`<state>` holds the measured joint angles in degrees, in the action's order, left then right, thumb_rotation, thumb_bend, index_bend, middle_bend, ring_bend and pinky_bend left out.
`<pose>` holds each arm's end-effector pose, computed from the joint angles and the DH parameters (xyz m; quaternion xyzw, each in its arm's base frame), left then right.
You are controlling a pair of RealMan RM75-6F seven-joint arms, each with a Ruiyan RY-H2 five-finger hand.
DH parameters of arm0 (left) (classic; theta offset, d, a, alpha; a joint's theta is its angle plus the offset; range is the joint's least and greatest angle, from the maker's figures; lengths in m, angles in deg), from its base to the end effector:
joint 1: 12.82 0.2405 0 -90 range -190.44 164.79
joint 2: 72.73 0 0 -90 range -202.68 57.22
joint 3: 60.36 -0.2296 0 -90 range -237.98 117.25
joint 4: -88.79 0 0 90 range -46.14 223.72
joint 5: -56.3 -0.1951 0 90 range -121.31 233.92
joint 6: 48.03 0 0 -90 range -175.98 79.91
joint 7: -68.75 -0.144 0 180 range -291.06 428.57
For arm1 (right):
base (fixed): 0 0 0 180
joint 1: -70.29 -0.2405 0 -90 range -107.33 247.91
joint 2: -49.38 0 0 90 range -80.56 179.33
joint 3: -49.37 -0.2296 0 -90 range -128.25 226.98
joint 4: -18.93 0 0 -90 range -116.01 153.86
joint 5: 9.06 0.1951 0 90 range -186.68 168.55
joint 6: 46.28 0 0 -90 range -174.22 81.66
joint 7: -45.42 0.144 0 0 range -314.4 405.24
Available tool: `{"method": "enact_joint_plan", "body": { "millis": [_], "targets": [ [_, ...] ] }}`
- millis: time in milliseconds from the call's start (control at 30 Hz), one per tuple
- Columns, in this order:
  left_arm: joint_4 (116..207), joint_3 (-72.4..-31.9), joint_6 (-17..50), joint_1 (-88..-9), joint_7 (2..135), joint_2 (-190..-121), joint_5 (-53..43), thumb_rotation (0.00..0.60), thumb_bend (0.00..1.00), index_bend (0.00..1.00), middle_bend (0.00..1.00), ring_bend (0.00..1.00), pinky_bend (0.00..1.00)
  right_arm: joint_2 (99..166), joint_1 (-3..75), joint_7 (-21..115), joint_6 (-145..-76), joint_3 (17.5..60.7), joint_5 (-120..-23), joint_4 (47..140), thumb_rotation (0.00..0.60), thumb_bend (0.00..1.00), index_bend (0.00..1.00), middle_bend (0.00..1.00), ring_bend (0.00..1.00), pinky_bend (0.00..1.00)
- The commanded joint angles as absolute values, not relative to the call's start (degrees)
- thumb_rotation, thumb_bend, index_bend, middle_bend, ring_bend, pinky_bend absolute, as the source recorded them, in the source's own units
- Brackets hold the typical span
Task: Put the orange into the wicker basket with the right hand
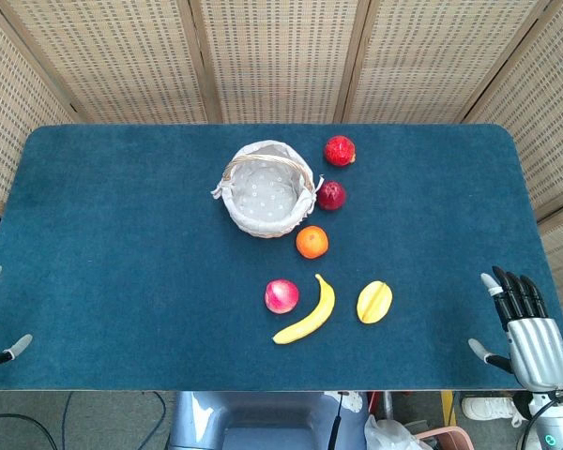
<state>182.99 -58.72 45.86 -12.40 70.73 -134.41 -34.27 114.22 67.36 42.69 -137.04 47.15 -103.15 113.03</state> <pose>-0.2756 0.1469 0.1834 -0.5702 -0.3652 -0.4233 0.6019 -0.2572 -0.1643 0.1593 0.6113 -0.3398 0.4305 0.5706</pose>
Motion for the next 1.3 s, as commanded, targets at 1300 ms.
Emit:
{"method": "enact_joint_plan", "body": {
  "millis": [1300],
  "targets": [
    [183.6,-53.8,37.7,-16.8,67.9,-134.7,-23.4,0.600,0.00,0.00,0.00,0.00,0.00,139.2,19.8,43.2,-78.6,35.5,-47.3,88.1,0.600,0.00,0.10,0.03,0.00,0.00]
  ]
}}
